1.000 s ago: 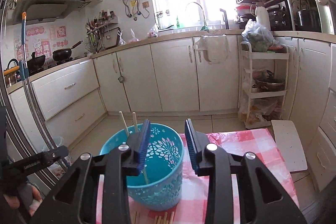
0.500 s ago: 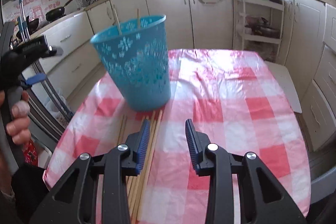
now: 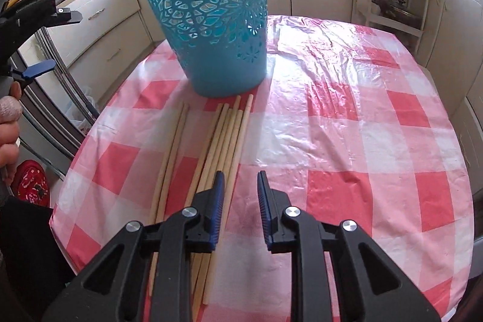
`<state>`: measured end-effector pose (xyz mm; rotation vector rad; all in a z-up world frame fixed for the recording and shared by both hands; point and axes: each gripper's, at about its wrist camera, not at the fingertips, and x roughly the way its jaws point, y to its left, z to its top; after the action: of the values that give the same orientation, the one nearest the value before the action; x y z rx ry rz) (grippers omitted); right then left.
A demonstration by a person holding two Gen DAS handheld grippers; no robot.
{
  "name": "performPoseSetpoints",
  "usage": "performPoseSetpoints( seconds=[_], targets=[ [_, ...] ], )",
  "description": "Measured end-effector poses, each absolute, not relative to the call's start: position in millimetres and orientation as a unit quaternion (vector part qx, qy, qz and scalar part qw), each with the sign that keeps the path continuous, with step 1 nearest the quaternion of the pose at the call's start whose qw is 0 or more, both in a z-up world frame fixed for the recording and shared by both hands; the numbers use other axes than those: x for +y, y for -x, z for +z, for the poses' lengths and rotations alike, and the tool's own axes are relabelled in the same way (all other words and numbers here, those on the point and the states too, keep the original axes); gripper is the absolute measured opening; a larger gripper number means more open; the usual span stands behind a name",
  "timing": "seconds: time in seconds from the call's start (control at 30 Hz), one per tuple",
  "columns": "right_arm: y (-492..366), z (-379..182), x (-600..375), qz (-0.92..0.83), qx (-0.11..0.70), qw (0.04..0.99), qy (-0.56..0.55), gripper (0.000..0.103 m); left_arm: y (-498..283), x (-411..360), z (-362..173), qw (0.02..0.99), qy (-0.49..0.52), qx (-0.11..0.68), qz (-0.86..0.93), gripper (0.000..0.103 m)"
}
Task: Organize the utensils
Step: 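Bring the open right tool back over the remaining sticks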
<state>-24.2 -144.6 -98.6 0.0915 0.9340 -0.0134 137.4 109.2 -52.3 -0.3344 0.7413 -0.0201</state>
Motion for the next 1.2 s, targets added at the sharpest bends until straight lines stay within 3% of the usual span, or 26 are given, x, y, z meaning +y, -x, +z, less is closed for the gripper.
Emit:
performPoseSetpoints(
  seconds=[0.77,1.2],
  targets=[
    [-19,-106,-150,-0.001,0.46,0.887,-0.038,0.016,-142,99,-60,0.915,0.144,0.377,-0.017,0.086],
    [-20,-101,-171,0.015,0.453,0.885,-0.108,0.016,-140,88,-65,0.914,0.128,0.385,-0.025,0.086]
  ],
)
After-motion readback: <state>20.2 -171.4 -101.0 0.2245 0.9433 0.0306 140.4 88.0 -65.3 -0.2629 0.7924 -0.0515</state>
